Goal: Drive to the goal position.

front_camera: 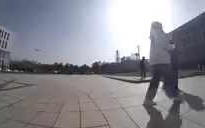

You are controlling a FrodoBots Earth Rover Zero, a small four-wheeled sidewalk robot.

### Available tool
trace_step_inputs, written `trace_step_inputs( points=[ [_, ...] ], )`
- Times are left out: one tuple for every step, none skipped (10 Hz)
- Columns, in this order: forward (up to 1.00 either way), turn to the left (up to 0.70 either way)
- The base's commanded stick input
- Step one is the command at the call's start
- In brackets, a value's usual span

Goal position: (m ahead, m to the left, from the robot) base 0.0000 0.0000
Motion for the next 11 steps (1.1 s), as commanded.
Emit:
trace_step_inputs(
  points=[
    [0.00,0.00],
    [0.00,0.00],
    [0.05,0.00],
    [0.11,0.00],
    [0.18,0.00],
    [0.45,0.00],
    [0.50,0.00],
    [0.50,0.00],
    [0.50,0.00],
    [0.50,0.00],
    [0.50,0.00]
  ],
)
